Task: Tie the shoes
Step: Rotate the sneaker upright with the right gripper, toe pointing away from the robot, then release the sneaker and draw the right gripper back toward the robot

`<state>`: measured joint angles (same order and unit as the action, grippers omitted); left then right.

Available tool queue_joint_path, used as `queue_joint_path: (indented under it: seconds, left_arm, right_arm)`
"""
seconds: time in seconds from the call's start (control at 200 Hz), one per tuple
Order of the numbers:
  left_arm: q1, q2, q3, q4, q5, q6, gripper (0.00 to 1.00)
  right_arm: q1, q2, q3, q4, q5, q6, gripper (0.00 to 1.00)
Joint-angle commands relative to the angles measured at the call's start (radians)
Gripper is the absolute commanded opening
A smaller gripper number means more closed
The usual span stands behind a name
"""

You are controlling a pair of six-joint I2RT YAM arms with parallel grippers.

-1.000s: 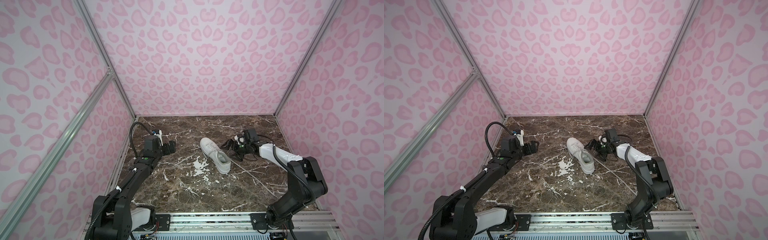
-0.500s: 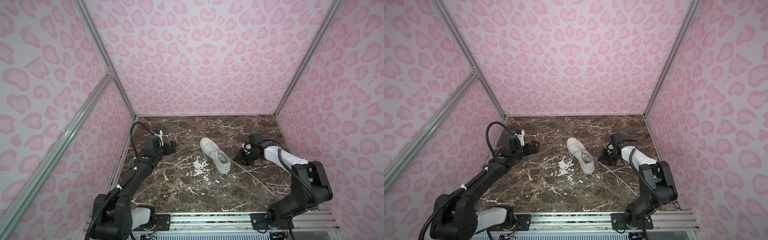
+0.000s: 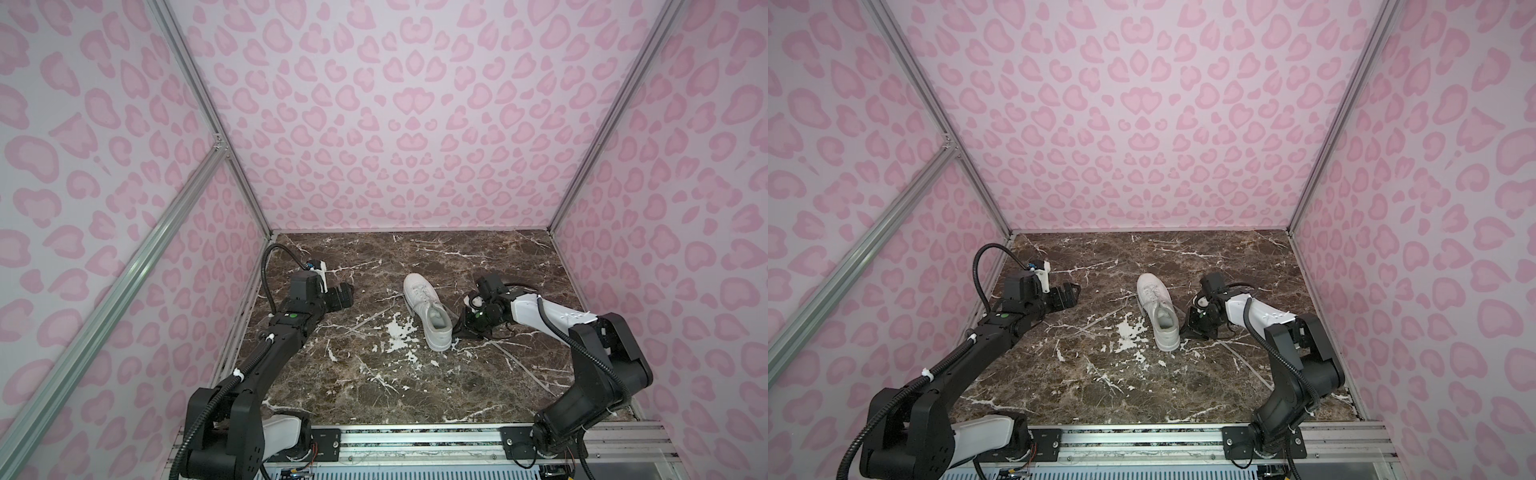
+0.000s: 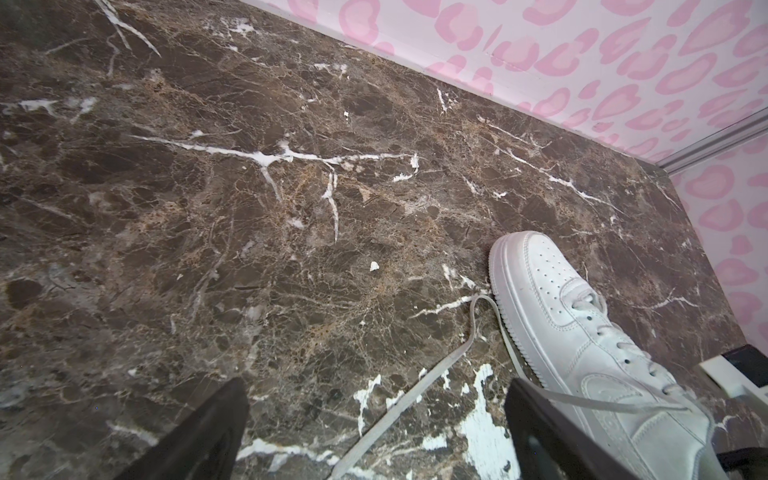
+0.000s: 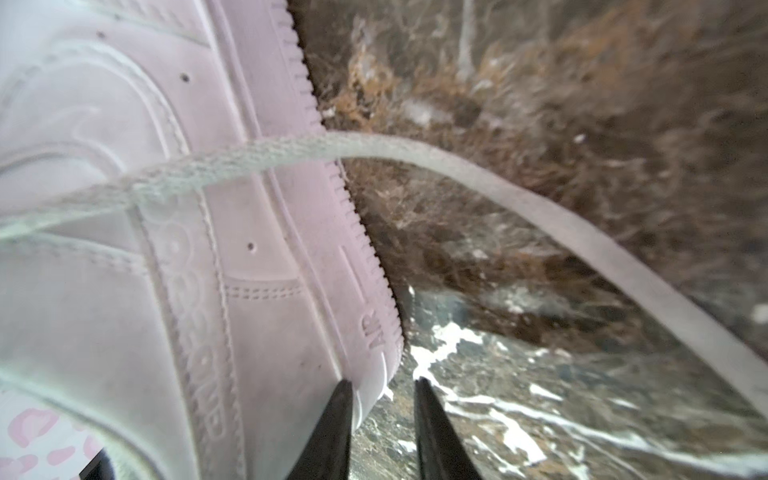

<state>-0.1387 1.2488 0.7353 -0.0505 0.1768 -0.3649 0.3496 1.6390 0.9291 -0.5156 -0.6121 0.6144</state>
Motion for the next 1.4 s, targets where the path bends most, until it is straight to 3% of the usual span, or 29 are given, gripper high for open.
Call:
queue_joint_path:
  seconds: [0.0, 0.33, 0.59, 0.77, 0.92, 1.05, 1.23, 1.4]
  left_arm:
    - [0.001, 0.004, 0.015, 0.001, 0.006, 0.001, 0.98]
    - [0.0, 0.016, 0.019, -0.002, 0.016, -0.002, 0.98]
    - [-0.001, 0.021, 0.02, -0.005, 0.02, -0.007, 0.99]
    - [-0.002, 0.034, 0.021, -0.023, 0.018, -0.02, 1.0]
    - [-0.017, 0.046, 0.017, -0.043, -0.001, -0.035, 0.99]
    - [-0.048, 0.069, 0.032, -0.076, -0.036, -0.029, 0.97]
    - [-0.092, 0.103, 0.045, -0.092, -0.05, -0.029, 0.96]
    - [-0.111, 0.148, 0.069, -0.112, -0.051, -0.029, 0.95]
  right_arm:
    - [0.018, 0.006, -0.011, 0.043, -0.029, 0.03, 0.29]
    - [0.078, 0.046, 0.015, 0.075, -0.067, 0.05, 0.29]
    - [0.069, 0.015, 0.029, 0.042, -0.023, 0.058, 0.29]
    - [-0.021, -0.08, 0.019, -0.132, 0.134, 0.022, 0.29]
    - [-0.114, -0.152, -0.011, -0.261, 0.28, 0.022, 0.39]
    - [-0.182, -0.244, -0.09, -0.259, 0.311, 0.103, 0.45]
    - [-0.213, -0.343, -0.194, -0.241, 0.37, 0.228, 0.46]
    - [-0.238, -0.306, -0.195, -0.272, 0.474, 0.219, 0.45]
